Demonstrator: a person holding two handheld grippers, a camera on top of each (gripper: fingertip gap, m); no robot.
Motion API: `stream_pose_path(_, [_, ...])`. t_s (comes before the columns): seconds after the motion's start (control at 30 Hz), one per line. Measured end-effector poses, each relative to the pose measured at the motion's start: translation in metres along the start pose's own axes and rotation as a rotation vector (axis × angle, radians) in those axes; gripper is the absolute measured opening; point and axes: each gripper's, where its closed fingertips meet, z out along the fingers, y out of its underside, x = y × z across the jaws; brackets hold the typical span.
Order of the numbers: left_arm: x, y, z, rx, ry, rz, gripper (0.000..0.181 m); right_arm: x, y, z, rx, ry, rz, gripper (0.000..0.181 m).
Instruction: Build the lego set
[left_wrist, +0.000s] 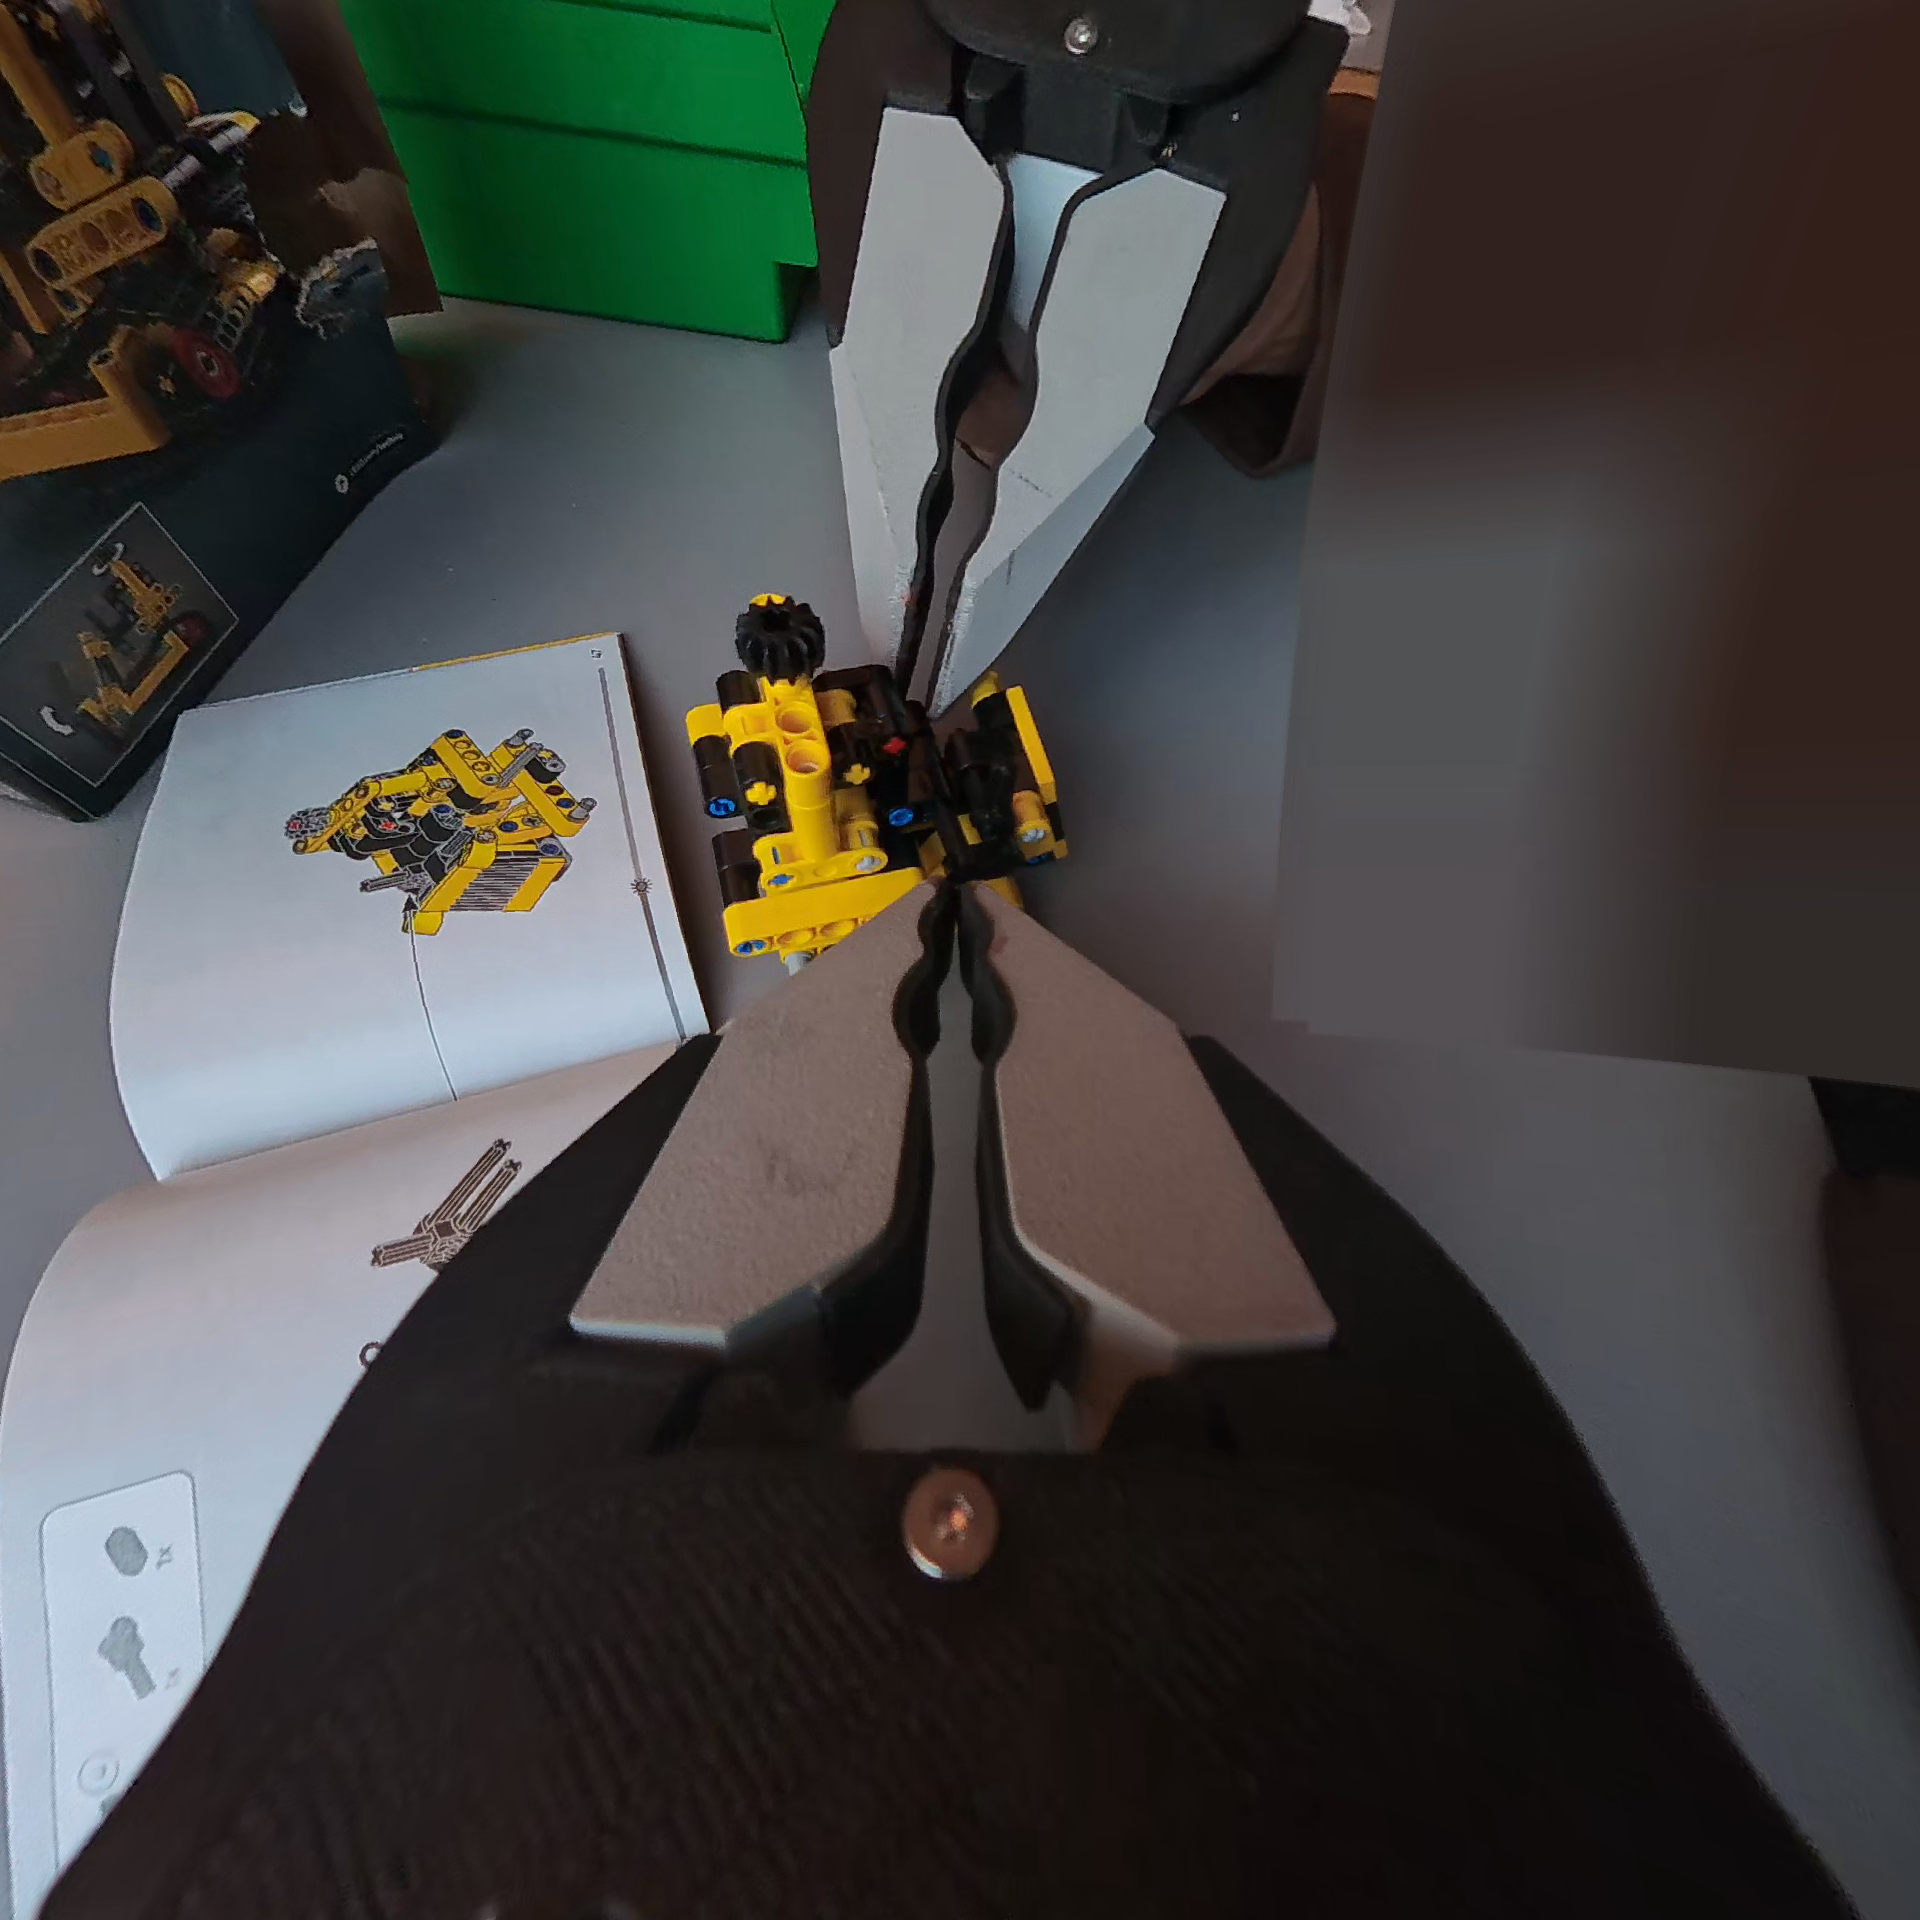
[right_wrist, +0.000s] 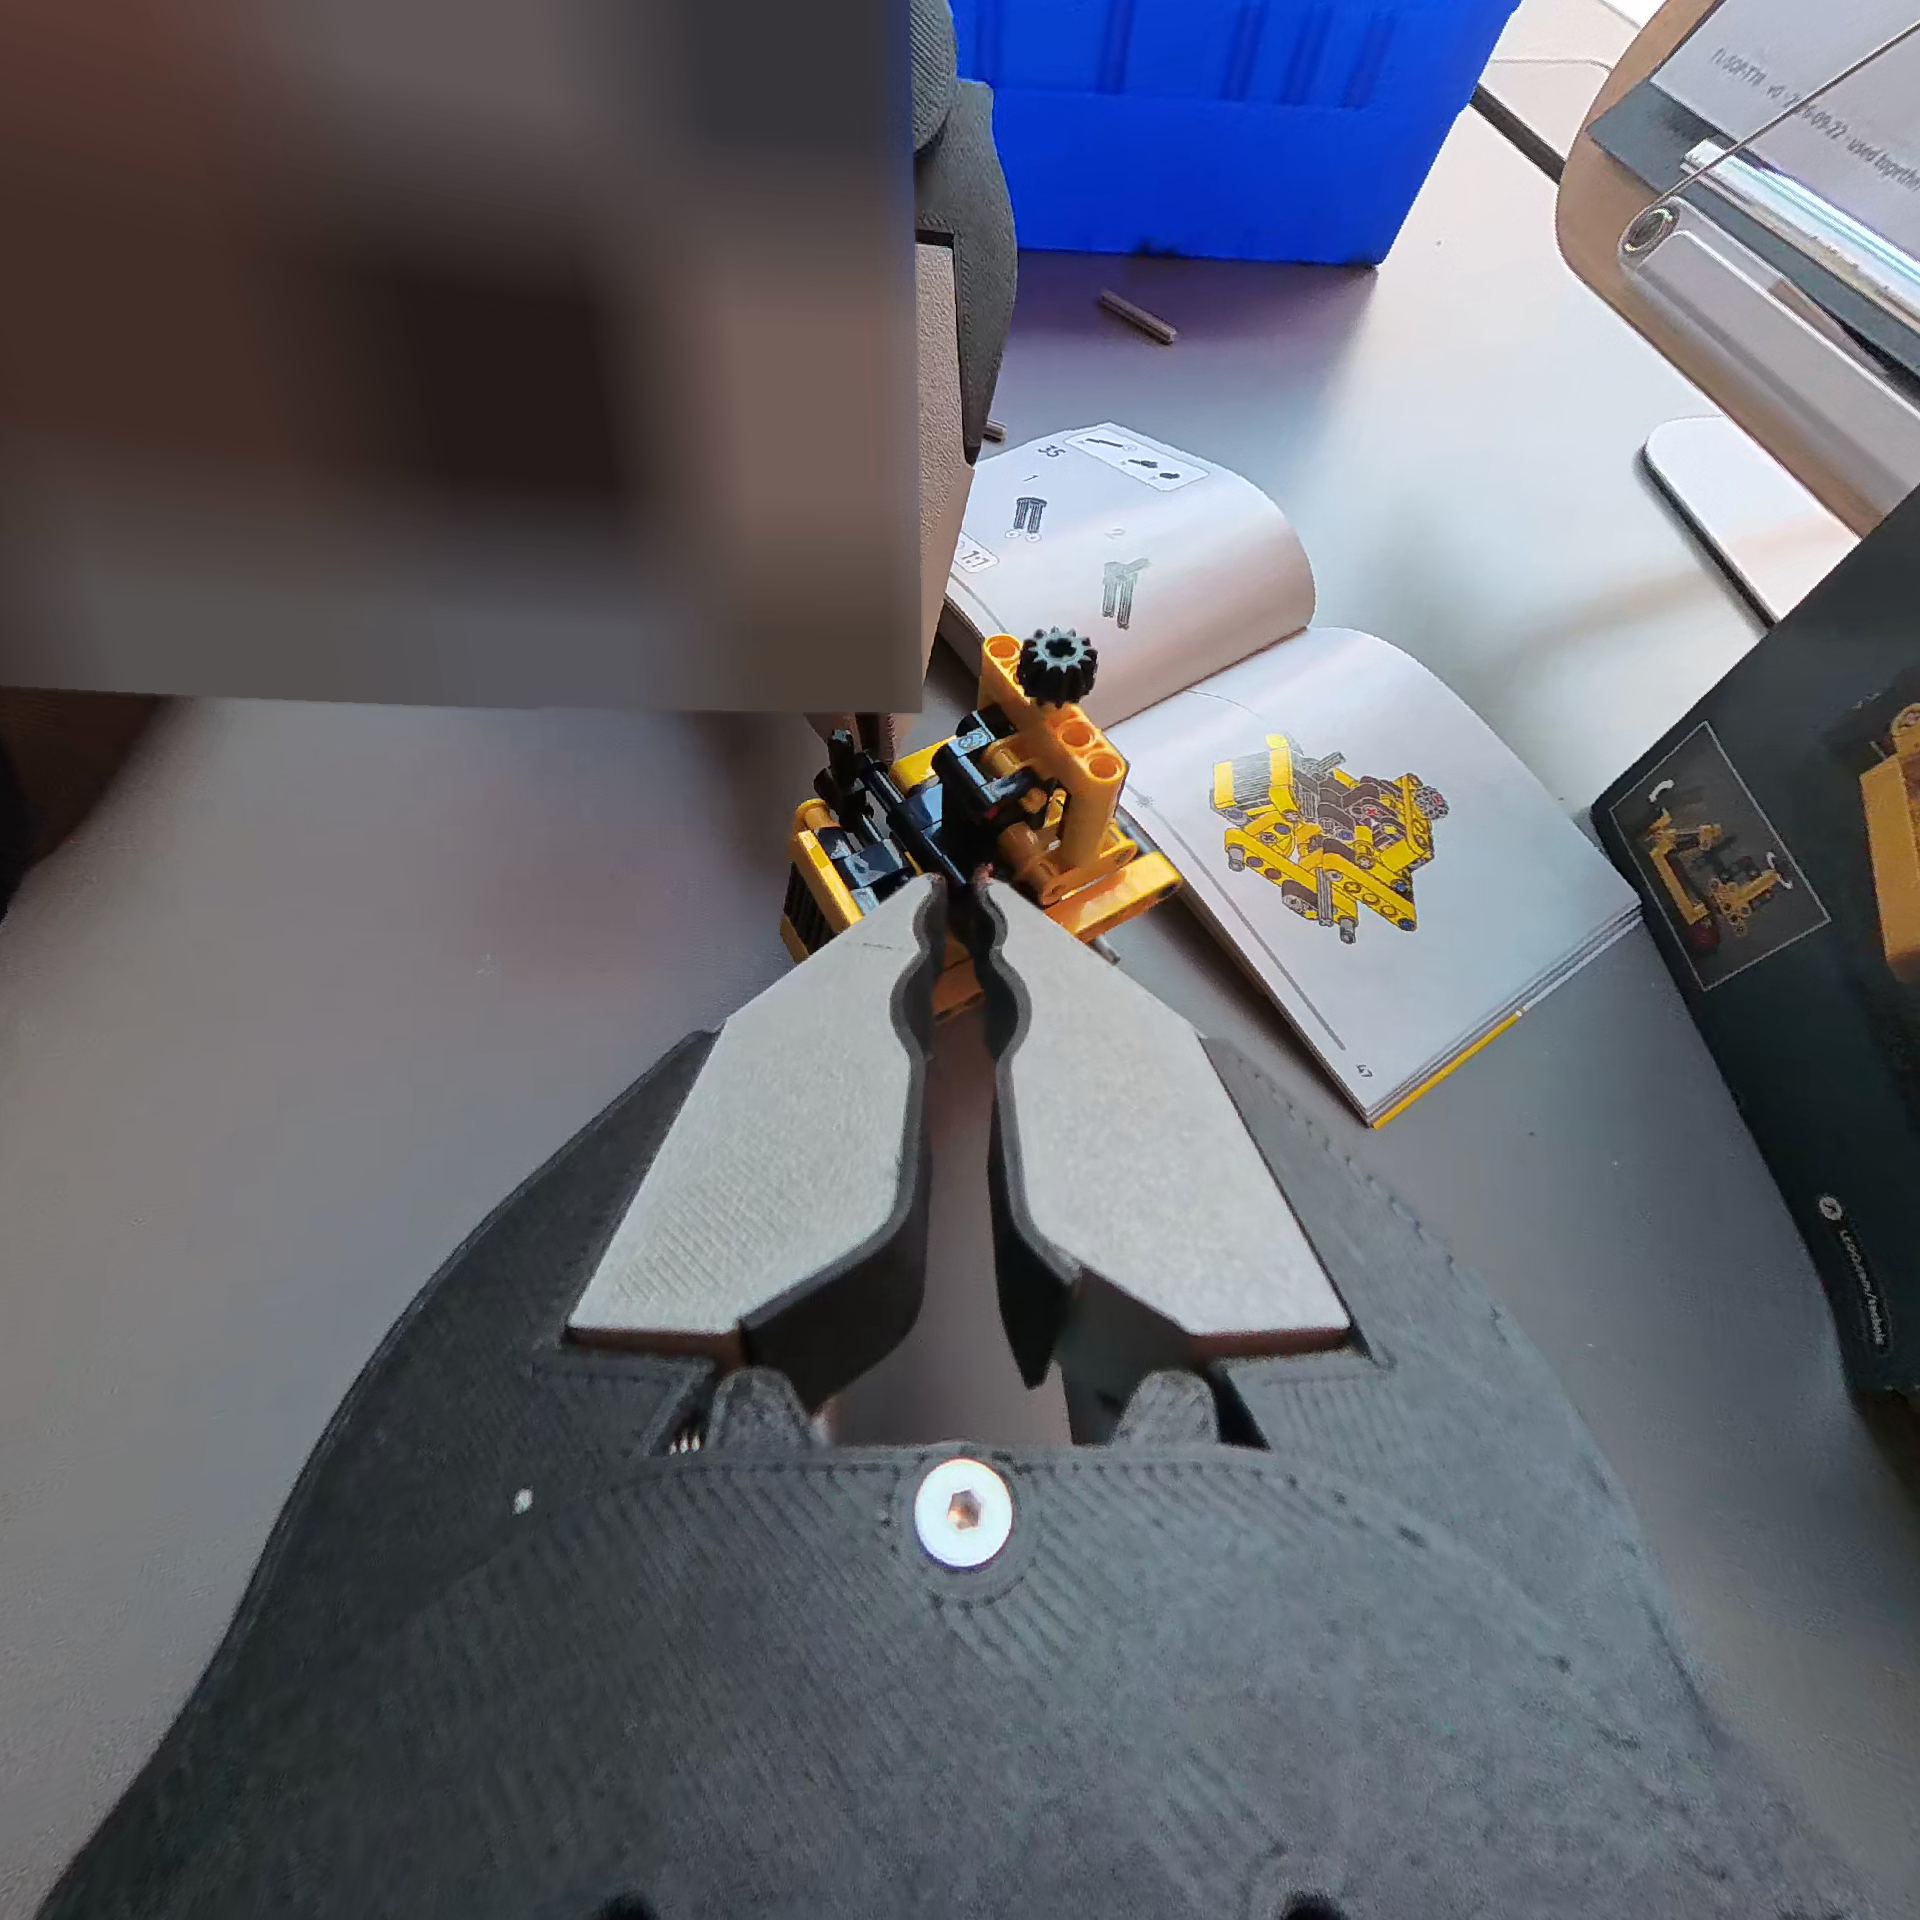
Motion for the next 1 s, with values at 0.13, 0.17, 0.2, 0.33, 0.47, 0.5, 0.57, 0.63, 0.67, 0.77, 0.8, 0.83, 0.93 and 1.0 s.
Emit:
stream_pose_path(0.13, [-0.0003, -0.0002, 0.0005, -0.001, 0.0, -0.008, 0.0, 0.0003, 0.0012, 0.0004, -0.008, 0.004, -0.001, 0.0])
stream_pose_path(0.17, [-0.0004, 0.0001, 0.0007, -0.003, -0.002, -0.007, 0.0, -0.0002, 0.0017, 0.0005, -0.012, 0.004, -0.005, 0.0])
stream_pose_path(0.2, [-0.0003, 0.0, 0.0008, -0.004, -0.002, -0.008, 0.0, -0.0002, 0.0018, 0.0005, -0.013, 0.007, -0.009, 0.0])
stream_pose_path(0.33, [-0.0003, 0.0001, 0.0007, -0.004, 0.014, -0.024, 0.0, -0.0003, 0.0018, 0.0006, -0.014, 0.009, -0.013, 0.0])
stream_pose_path(0.47, [-0.0003, -0.0008, 0.0017, -0.004, 0.025, -0.037, 0.0, 0.0013, 0.0025, 0.0008, -0.02, 0.009, 0.001, 0.0])
stream_pose_path(0.5, [-0.0003, -0.0009, 0.0018, -0.004, 0.032, -0.044, 0.0, 0.0013, 0.0026, 0.0007, -0.02, 0.009, 0.001, 0.0])
stream_pose_path(0.57, [-0.0001, -0.001, 0.0019, -0.005, 0.043, -0.054, 0.0, 0.0014, 0.0026, 0.0007, -0.021, 0.009, -0.001, 0.0])
stream_pose_path(0.63, [-0.0001, -0.0011, 0.002, -0.006, 0.043, -0.056, 0.0, 0.0016, 0.0026, 0.0008, -0.021, 0.008, -0.002, 0.0])
stream_pose_path(0.67, [-0.0002, -0.0011, 0.0019, -0.006, 0.042, -0.055, 0.0, 0.0018, 0.0026, 0.0009, -0.022, 0.008, -0.003, 0.0])
stream_pose_path(0.77, [-0.0004, -0.0011, 0.0021, -0.006, 0.035, -0.054, 0.0, 0.0019, 0.0026, 0.001, -0.023, 0.007, -0.003, 0.0])
stream_pose_path(0.8, [-0.0004, -0.001, 0.0022, -0.007, 0.032, -0.053, 0.0, 0.002, 0.0026, 0.001, -0.023, 0.008, -0.006, 0.0])
stream_pose_path(0.83, [-0.0005, -0.0011, 0.0022, -0.007, 0.032, -0.056, 0.0, 0.002, 0.0025, 0.001, -0.023, 0.009, -0.008, 0.0])
stream_pose_path(0.93, [-0.0008, -0.001, 0.0024, -0.008, 0.03, -0.059, 0.0, 0.0021, 0.0024, 0.001, -0.023, 0.012, -0.016, 0.0])
stream_pose_path(1.0, [-0.0013, -0.0008, 0.0026, -0.01, 0.024, -0.061, 0.0, 0.0016, 0.0025, 0.0009, -0.024, 0.009, -0.022, 0.0])
